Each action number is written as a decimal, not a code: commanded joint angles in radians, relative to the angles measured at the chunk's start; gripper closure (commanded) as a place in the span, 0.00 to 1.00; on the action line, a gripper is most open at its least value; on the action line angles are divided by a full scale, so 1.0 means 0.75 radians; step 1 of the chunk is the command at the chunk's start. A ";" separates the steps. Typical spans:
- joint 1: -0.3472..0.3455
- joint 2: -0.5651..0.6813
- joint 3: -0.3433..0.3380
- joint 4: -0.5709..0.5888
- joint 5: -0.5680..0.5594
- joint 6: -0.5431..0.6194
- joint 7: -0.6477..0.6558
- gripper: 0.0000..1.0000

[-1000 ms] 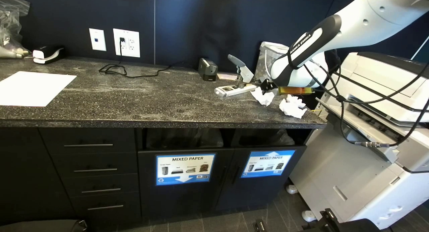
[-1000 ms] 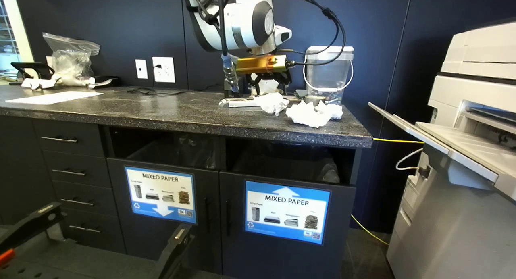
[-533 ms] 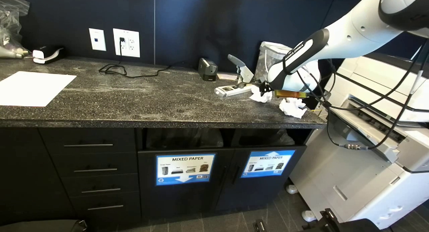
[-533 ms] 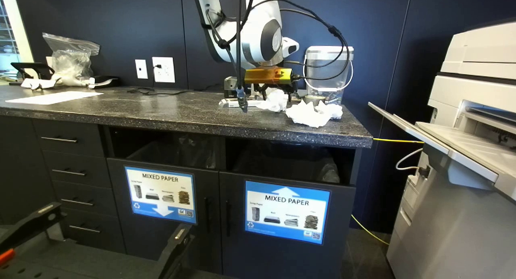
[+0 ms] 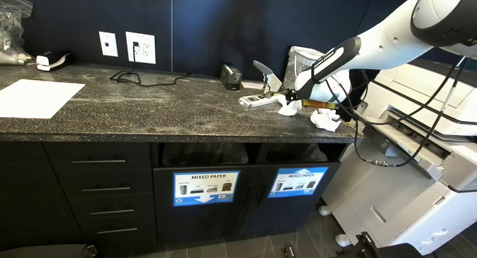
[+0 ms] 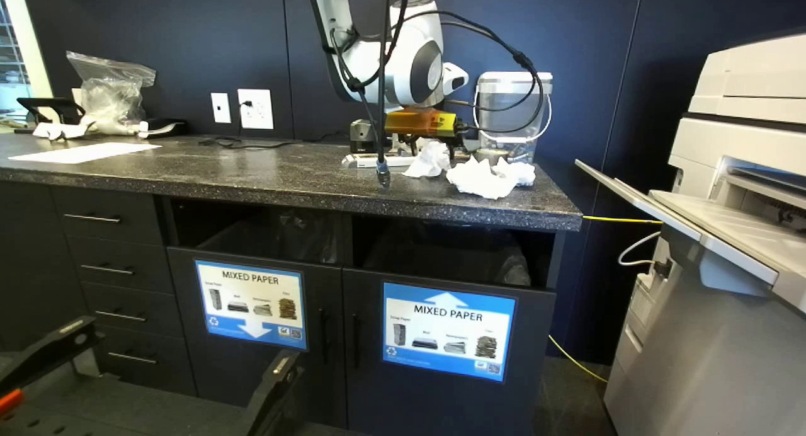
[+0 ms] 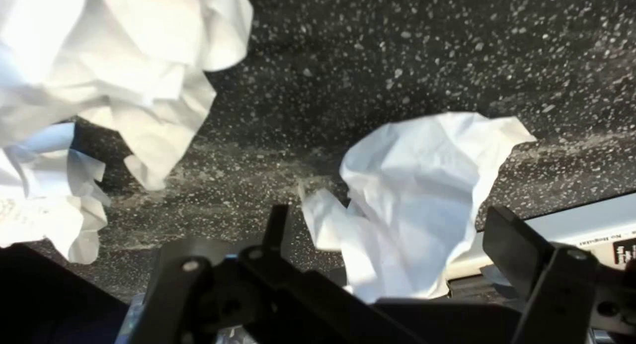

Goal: Place the crumpled paper in the bin on the right

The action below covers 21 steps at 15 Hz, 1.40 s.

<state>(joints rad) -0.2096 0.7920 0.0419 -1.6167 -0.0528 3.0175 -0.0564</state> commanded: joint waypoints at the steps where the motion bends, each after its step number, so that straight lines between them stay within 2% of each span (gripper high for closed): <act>1: -0.018 0.025 0.030 0.076 0.043 0.010 -0.033 0.00; 10: -0.031 0.108 0.075 0.167 0.069 -0.001 -0.044 0.00; 17: -0.020 0.167 0.067 0.217 0.062 -0.014 -0.037 0.00; 18: -0.019 0.171 0.065 0.219 0.061 -0.012 -0.036 0.25; 19: -0.023 0.175 0.068 0.226 0.062 -0.016 -0.038 0.25; 21: -0.017 0.176 0.063 0.225 0.060 -0.014 -0.036 0.42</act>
<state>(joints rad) -0.2191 0.9023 0.0798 -1.4926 -0.0292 3.0124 -0.0564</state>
